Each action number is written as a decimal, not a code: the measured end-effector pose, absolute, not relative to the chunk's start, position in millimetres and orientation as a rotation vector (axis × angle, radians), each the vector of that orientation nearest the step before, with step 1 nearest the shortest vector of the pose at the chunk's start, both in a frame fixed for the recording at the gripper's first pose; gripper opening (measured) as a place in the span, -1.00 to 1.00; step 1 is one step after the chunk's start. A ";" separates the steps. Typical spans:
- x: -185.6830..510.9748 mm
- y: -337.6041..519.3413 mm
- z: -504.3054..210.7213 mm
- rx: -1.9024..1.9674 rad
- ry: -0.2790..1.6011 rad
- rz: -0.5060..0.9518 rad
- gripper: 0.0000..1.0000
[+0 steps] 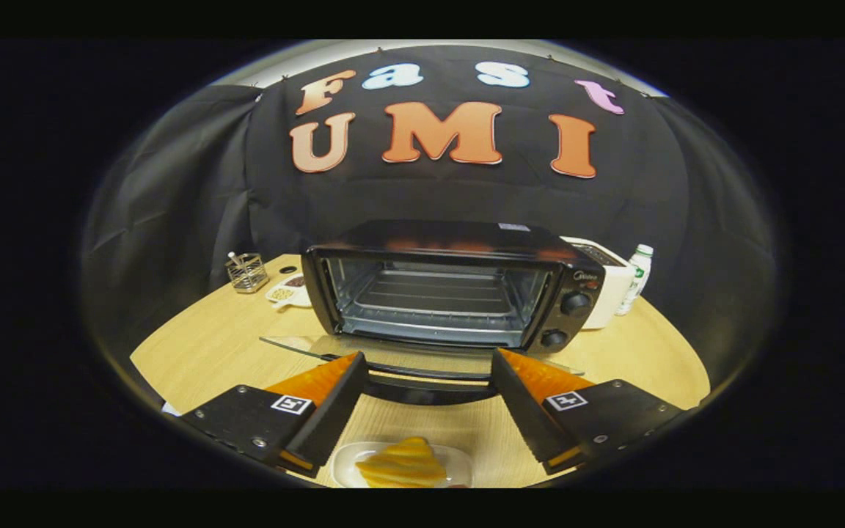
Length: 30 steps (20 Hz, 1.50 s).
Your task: Open the toaster oven, put the food inside, and close the toaster oven door.
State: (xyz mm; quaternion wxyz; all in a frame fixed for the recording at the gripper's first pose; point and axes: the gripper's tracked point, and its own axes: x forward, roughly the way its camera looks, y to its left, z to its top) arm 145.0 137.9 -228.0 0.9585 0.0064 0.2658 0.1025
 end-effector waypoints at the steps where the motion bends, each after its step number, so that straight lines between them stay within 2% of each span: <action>1: 141.3 139.2 -231.9 0.022 0.548 0.217 1.00; 13: 101.4 149.5 -316.9 0.034 0.654 0.279 1.00; 24: 92.1 145.3 -290.4 0.079 0.615 0.270 1.00; 30: 56.6 126.1 -272.2 0.104 0.584 0.205 1.00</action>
